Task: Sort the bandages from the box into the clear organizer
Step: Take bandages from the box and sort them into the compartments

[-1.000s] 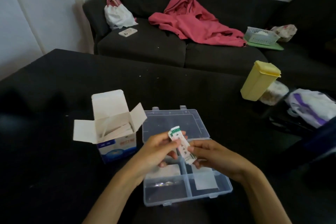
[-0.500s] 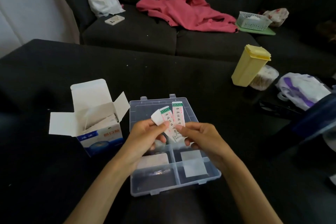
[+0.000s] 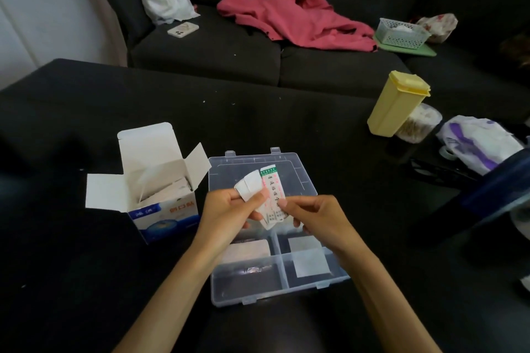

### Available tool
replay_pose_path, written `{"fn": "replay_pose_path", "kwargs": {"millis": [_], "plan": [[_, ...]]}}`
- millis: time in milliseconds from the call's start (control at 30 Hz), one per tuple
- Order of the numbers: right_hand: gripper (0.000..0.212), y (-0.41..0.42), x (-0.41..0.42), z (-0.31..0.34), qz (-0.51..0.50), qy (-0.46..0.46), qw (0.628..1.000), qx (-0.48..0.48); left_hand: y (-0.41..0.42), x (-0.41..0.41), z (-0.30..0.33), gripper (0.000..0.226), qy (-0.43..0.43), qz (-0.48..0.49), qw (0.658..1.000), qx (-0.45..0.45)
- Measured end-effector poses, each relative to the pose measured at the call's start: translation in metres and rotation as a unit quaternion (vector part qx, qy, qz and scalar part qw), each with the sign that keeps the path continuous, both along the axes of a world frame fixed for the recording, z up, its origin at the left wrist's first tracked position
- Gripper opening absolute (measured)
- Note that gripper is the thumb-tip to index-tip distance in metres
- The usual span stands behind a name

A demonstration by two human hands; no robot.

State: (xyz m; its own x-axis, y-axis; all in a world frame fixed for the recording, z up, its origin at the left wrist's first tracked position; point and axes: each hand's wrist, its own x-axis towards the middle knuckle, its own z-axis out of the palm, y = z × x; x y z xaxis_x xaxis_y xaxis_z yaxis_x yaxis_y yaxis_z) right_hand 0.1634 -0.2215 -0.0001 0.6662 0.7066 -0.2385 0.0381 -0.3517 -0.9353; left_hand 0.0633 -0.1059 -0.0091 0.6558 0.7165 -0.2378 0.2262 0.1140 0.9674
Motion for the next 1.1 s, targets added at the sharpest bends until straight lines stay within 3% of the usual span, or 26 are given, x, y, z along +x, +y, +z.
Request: {"fn": "replay_pose_path", "kwargs": {"millis": [200, 300, 400, 500, 567, 633, 700, 867, 1000, 1100], "plan": [[0.011, -0.003, 0.01, 0.002, -0.048, -0.07, 0.995, 0.048, 0.003, -0.002, 0.008, 0.005, -0.004, 0.026, 1.0, -0.008], [0.017, -0.019, 0.036, 0.009, 0.031, -0.242, 0.97, -0.02, 0.01, -0.005, 0.011, 0.012, 0.0, 0.055, 0.998, -0.01], [0.019, -0.025, 0.052, 0.015, 0.166, -0.448, 0.874, -0.091, 0.011, -0.004, 0.013, 0.014, -0.001, 0.054, 0.998, -0.017], [0.013, -0.019, 0.059, 0.019, 0.26, -0.622, 0.732, -0.096, 0.01, -0.003, 0.013, 0.011, 0.0, 0.044, 0.999, -0.012], [0.011, -0.015, 0.06, 0.016, 0.319, -0.667, 0.664, -0.109, 0.011, -0.004, 0.013, 0.012, -0.003, 0.046, 0.999, -0.011], [0.01, -0.014, 0.06, 0.012, 0.365, -0.667, 0.636, -0.133, 0.012, -0.003, 0.013, 0.013, -0.006, 0.05, 0.999, -0.011], [0.005, -0.012, 0.058, 0.012, 0.395, -0.643, 0.635, -0.166, 0.013, -0.004, 0.013, 0.013, -0.009, 0.053, 0.999, -0.011], [0.024, 0.006, 0.059, 0.027, 0.416, -0.527, 0.705, -0.23, 0.013, -0.004, 0.013, 0.014, 0.002, 0.044, 0.999, -0.009], [0.03, 0.017, 0.056, 0.033, 0.45, -0.458, 0.707, -0.298, 0.011, -0.003, 0.014, 0.015, 0.012, 0.04, 0.999, -0.015], [0.038, 0.021, 0.055, 0.028, 0.449, -0.416, 0.729, -0.306, 0.011, -0.002, 0.013, 0.014, 0.016, 0.038, 0.999, -0.025]]}}
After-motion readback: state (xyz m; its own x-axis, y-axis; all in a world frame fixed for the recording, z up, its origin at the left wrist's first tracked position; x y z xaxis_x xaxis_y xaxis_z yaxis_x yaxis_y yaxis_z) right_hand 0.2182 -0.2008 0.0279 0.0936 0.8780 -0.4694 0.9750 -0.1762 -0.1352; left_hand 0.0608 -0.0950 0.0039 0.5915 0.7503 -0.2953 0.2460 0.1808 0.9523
